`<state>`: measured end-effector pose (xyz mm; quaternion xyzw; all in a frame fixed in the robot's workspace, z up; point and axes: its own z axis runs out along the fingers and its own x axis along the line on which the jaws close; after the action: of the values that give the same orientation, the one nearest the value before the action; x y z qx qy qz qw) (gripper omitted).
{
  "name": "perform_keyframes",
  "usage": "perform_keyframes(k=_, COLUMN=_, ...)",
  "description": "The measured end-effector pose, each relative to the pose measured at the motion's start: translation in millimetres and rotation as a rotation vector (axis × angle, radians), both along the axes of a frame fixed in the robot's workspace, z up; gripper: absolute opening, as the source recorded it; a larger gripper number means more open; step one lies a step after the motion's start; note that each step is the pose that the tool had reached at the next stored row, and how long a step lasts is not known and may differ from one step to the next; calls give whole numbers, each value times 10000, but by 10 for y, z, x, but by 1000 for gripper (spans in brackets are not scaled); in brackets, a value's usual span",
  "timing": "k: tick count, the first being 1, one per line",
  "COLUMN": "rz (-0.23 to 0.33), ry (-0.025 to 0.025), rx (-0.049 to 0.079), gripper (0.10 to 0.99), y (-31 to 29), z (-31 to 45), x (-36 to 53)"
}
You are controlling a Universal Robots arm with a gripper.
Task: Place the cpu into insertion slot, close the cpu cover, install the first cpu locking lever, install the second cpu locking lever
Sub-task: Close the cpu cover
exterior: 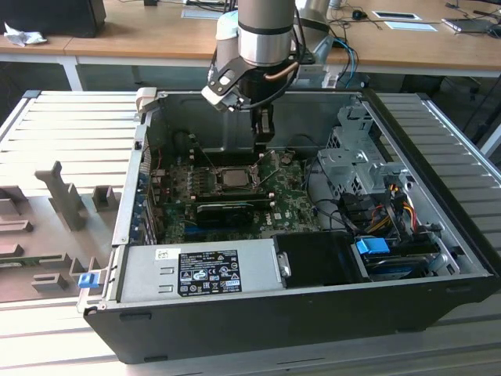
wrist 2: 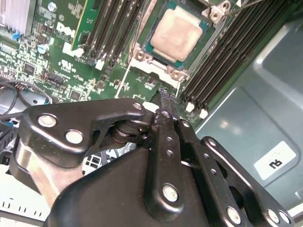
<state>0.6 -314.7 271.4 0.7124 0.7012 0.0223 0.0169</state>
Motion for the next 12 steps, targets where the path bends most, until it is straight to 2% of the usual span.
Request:
perform_keyframes(k=8, rz=0, ry=3, rx=-1, gripper=106, y=10, z=0, x=167)
perform_keyframes(k=12, rz=2, ry=2, rx=0, gripper=106, y=10, z=-1, x=207)
